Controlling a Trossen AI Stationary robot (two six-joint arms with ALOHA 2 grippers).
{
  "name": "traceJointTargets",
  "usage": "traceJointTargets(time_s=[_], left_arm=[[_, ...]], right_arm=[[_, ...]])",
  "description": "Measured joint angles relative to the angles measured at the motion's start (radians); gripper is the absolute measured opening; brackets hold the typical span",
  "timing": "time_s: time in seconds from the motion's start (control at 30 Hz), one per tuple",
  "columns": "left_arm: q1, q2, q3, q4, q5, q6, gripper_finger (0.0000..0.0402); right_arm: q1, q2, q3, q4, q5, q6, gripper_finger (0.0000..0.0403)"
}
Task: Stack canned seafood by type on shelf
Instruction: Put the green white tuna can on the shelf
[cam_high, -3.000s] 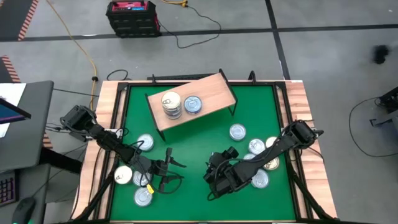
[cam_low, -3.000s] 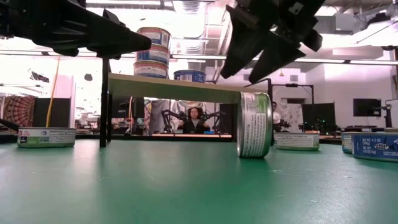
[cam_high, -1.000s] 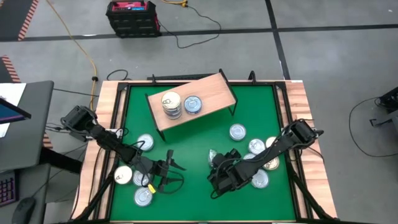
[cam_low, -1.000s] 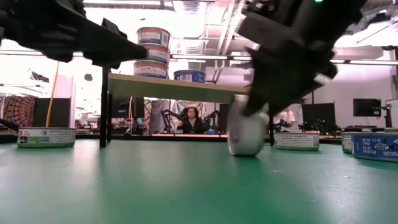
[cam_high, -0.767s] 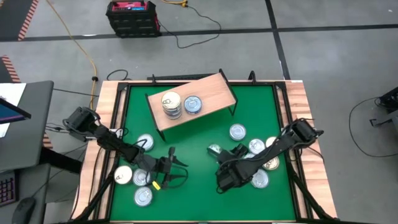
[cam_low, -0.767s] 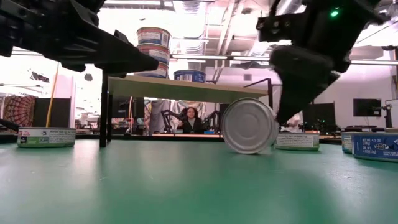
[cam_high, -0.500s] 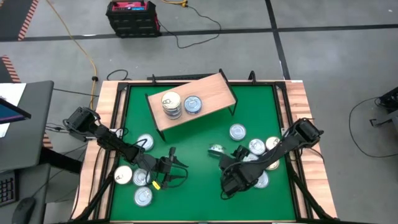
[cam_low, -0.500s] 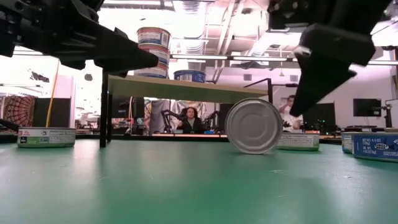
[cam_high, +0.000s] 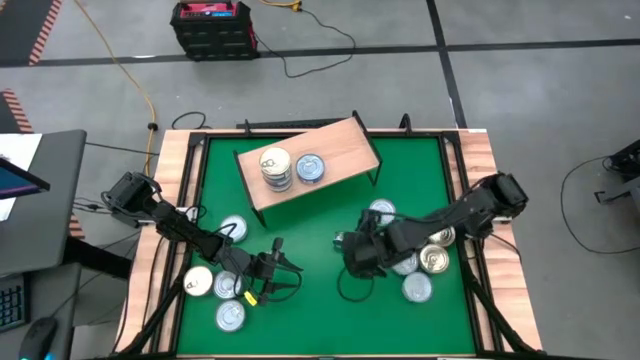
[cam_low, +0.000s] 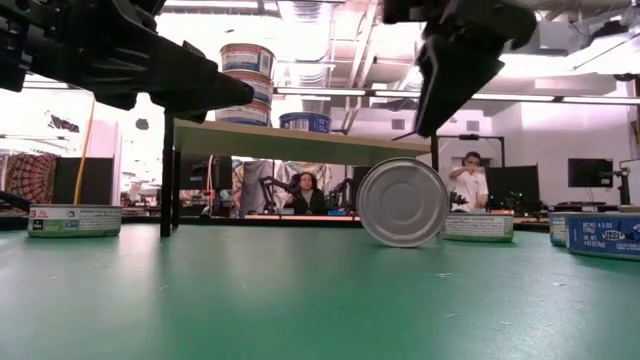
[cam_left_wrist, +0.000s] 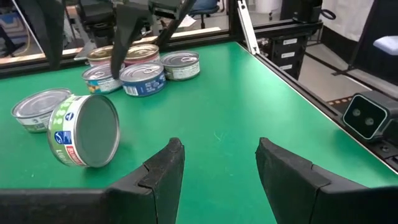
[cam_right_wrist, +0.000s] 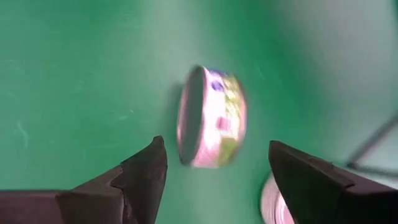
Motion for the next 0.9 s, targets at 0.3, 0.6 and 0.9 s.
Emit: traceJointTargets(time_s=[0.3, 0.6, 0.9], left_arm=[[0.0, 0.0, 0.0, -0.003, -0.006, 0.028, 0.019], [0.0, 0.0, 0.0, -0.017, -0.006, 0.009, 0.019], [0.0, 0.0, 0.0, -0.017, -0.007, 0.007, 0.019]], right_arm=[[-0.122, 0.017, 0.0, 0.053, -0.12, -0.041, 0.0307], [-0.17, 0.018, 0.0, 0.079, -0.277, -0.042, 0.0307], [-0.168, 0.076, 0.0, 0.102, -0.269, -0.036, 0.0307]])
